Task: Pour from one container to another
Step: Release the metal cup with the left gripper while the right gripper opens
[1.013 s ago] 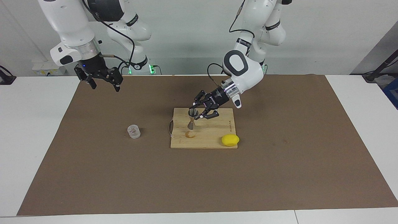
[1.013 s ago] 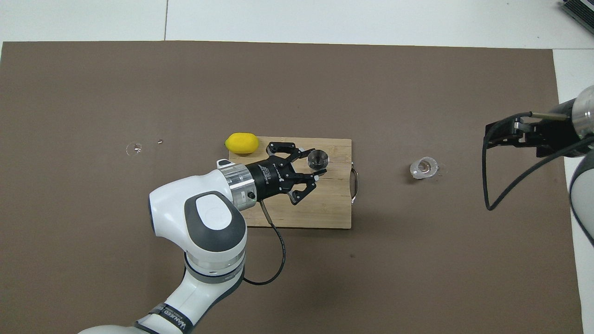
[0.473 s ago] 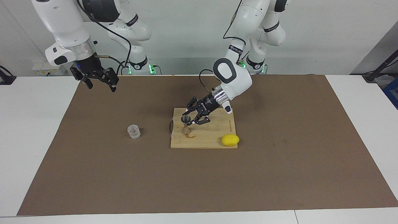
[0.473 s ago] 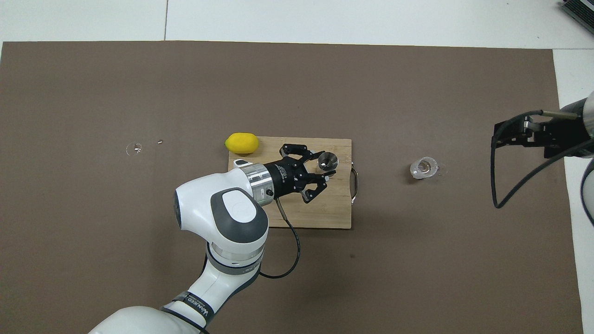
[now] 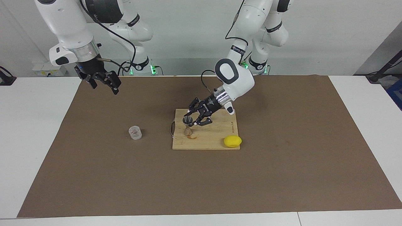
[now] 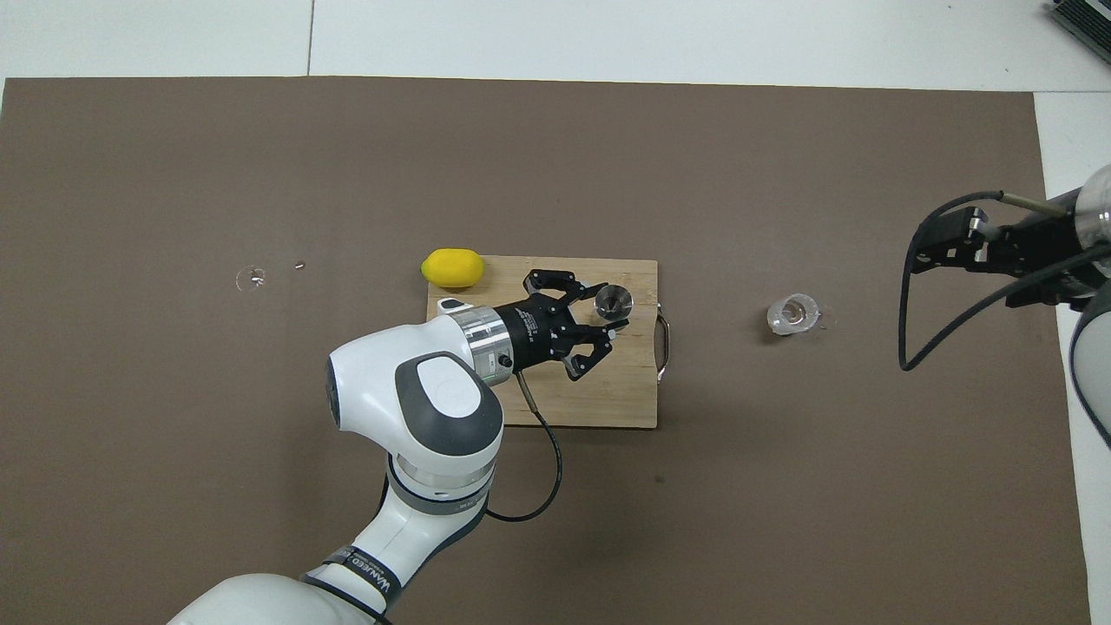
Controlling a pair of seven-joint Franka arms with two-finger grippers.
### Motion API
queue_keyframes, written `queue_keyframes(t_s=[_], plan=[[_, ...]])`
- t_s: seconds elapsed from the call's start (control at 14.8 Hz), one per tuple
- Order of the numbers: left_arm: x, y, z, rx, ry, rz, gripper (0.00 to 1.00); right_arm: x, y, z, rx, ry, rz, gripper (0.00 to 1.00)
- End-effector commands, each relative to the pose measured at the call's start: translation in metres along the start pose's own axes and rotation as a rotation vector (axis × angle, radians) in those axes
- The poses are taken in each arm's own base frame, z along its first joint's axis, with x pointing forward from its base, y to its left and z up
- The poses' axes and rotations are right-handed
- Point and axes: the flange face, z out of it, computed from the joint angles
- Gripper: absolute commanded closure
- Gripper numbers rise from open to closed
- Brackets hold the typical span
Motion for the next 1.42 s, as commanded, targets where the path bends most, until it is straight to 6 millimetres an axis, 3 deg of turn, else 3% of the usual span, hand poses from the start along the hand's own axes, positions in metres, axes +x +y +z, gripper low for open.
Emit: queue_keyframes(t_s=[0.0,0.07,0.41,0.47,0.68,0.81,1.15,1.35], plan=[[-0.002,-0.004,0.002,-0.021,0.016,0.006,0.52,0.0,-0.007,0.018,0.037,-0.05,0.189,0.0],[-0.002,-0.007,0.004,-0.023,0.022,0.008,0.01,0.001,-0.009,0.026,0.046,-0.063,0.264,0.0],[-0.006,-0.007,0.002,-0.024,0.015,0.011,0.0,0.015,-0.01,0.071,0.161,-0.178,0.627,0.0],[-0.01,-0.008,-0.001,-0.025,0.009,0.016,0.0,0.022,-0.008,0.089,0.176,-0.228,0.691,0.0],[-0.034,-0.006,-0.02,-0.039,-0.029,0.007,0.0,0.046,0.014,0.137,0.205,-0.332,0.845,0.0],[-0.057,-0.005,-0.037,-0.032,-0.029,0.083,0.0,0.045,0.022,0.168,0.269,-0.378,0.925,0.0],[-0.086,0.039,-0.097,-0.12,0.016,0.269,0.0,0.056,0.052,0.242,0.318,-0.495,1.079,0.0],[-0.093,0.074,-0.128,-0.178,0.099,0.409,0.0,0.06,0.056,0.259,0.34,-0.529,1.086,0.0]])
